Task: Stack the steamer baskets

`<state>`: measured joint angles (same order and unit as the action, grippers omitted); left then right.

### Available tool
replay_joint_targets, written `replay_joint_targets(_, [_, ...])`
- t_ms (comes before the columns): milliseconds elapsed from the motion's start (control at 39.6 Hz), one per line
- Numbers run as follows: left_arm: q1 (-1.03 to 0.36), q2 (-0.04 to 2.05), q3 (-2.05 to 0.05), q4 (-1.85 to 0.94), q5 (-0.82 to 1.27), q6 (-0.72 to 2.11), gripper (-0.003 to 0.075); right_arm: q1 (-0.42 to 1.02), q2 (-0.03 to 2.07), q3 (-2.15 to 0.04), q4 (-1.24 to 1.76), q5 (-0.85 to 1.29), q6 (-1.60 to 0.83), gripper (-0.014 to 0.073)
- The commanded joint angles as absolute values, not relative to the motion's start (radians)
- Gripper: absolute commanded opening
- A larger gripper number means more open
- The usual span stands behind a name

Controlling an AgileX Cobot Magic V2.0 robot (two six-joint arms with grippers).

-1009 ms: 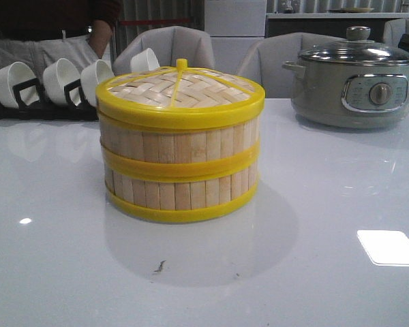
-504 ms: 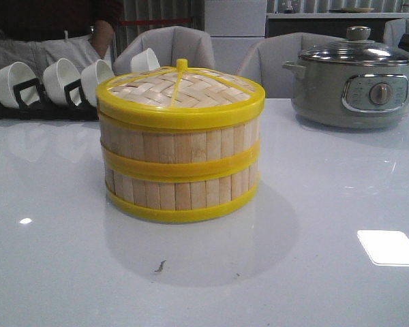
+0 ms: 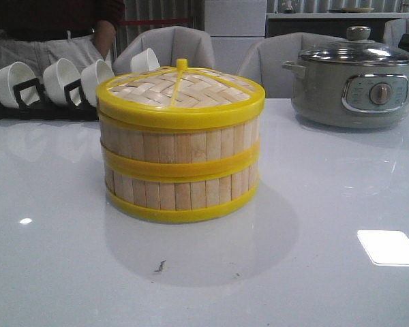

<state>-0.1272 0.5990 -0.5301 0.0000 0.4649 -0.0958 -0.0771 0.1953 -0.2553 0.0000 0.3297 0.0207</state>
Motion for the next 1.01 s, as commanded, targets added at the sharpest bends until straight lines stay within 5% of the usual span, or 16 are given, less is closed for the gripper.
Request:
replay_joint_targets(0, [-0.126,0.599,-0.56,0.0,0.388,-0.105,0.0085,-0.085,0.204,-0.28,0.0,0.247,0.019,0.0048])
replay_joint_targets(378, [-0.126,0.489,-0.533,0.022,0.324,-0.105,0.0085,-0.085,0.204,-0.28,0.0,0.247,0.019,0.0048])
replay_joint_targets(984, [-0.11,0.035,-0.068,0.041,0.095,-0.105,0.0085,-0.085,0.204,-0.28,0.0,0.247,0.019,0.0048])
